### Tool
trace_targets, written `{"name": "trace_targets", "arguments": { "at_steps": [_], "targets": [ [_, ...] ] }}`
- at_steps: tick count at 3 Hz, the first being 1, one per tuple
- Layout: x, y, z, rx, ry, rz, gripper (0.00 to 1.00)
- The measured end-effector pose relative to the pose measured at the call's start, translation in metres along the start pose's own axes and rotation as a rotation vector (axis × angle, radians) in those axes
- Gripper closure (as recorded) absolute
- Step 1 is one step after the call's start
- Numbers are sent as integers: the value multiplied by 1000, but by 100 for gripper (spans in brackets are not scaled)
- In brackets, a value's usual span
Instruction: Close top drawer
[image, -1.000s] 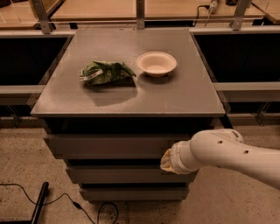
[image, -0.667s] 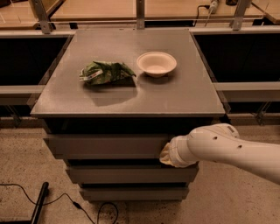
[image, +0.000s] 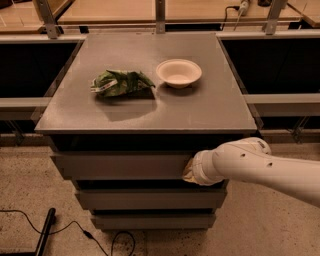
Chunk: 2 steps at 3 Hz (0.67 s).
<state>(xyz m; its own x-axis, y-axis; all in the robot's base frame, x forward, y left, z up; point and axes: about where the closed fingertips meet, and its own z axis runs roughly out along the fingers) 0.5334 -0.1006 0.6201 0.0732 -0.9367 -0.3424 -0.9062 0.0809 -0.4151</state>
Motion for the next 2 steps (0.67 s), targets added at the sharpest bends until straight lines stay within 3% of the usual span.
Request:
{"name": "trace_targets", "arguments": {
  "at_steps": [2],
  "targets": [
    [-18,42,-29,18,-10,-12,100]
  ]
}}
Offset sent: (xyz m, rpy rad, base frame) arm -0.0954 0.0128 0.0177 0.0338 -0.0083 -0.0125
